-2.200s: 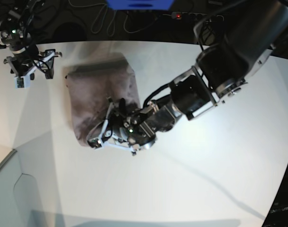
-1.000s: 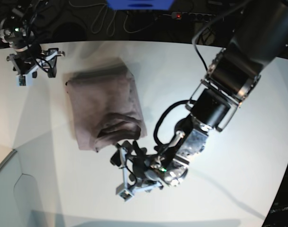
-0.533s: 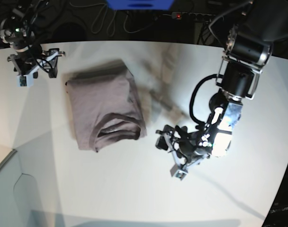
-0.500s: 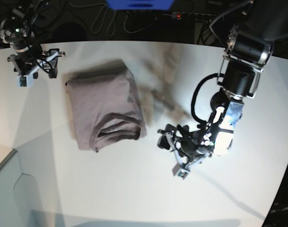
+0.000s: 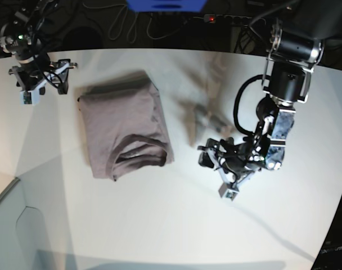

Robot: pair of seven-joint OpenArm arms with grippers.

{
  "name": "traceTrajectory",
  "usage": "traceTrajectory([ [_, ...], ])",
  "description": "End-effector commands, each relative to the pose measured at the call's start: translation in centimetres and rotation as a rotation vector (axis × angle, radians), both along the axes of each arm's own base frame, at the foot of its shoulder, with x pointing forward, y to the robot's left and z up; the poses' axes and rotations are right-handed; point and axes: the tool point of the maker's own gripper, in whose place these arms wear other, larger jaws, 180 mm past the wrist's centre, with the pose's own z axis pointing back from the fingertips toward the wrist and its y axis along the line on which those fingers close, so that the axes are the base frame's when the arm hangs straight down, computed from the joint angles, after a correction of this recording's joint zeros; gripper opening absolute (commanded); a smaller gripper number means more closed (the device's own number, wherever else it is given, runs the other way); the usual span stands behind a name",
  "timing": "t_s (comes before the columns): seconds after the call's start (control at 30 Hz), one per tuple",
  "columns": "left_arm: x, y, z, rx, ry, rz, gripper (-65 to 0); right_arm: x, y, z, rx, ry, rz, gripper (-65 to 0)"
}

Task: Layout the t-shirt on the table in an organized manner, then fold the t-shirt properly
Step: 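Release the shirt with the left gripper and lift it away, then press the folded shirt's collar edge flat with the right gripper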

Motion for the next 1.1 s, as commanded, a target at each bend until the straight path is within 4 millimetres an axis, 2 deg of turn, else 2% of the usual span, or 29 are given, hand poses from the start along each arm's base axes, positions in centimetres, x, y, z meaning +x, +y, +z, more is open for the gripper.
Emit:
traceTrajectory([
  [0.0, 1.7, -0.3, 1.9, -0.022, -0.059, -0.001, -29.0, 0.7, -0.1, 1.0, -0.006, -0.044, 0.016, -25.3],
  [0.2, 0.9, -0.3, 1.2, -0.028, -0.042, 0.002, -47.2, 0.8, -0.1, 1.0, -0.007, -0.047, 0.019, -25.5],
  [0.27, 0.6, -0.1, 0.9, -0.024, -0.033, 0.003, -52.2, 1.6, -0.1, 1.4, -0.007, -0.063, 0.02, -25.9],
  [0.33, 0.0, 0.8, 0.3, -0.01, -0.022, 0.01, -58.1, 2.0, -0.1, 1.3, 0.001, -0.068, 0.018, -28.9],
  [0.4, -0.7, 1.2, -0.4, -0.006, -0.006, 0.015, -65.0, 2.6, -0.3, 1.0, 0.008, -0.069, 0.017, -35.1],
  [0.53, -2.4, 4.3, -1.9, -0.02, 0.034, 0.109, -65.0, 3.7, -0.4, 0.1, 0.035, -0.061, 0.015, -50.2],
  [0.63, -3.3, 6.2, -2.6, -0.038, 0.054, 0.18, -65.0, 4.5, -0.9, -0.4, 0.042, -0.055, 0.019, -56.5],
  [0.7, -4.1, 7.1, -3.2, -0.046, 0.069, 0.213, -65.0, 5.0, -0.3, -1.3, 0.067, -0.038, 0.033, -57.7],
  [0.77, -5.0, 8.0, -3.6, -0.042, 0.088, 0.237, -65.0, 5.3, -0.7, -1.8, 0.065, -0.025, 0.044, -57.7],
  [0.87, -6.0, 9.4, -3.0, -0.027, 0.1, 0.26, -65.0, 5.7, 0.4, -2.8, 0.094, -0.004, 0.071, -58.0],
  [0.93, -6.4, 9.9, -2.5, -0.025, 0.092, 0.273, -65.0, 6.3, 1.1, -2.9, 0.102, -0.008, 0.092, -58.0],
  [1.07, -6.8, 10.1, -1.4, -0.024, 0.055, 0.275, -65.0, 6.9, 3.3, -3.0, 0.117, -0.003, 0.151, -58.1],
])
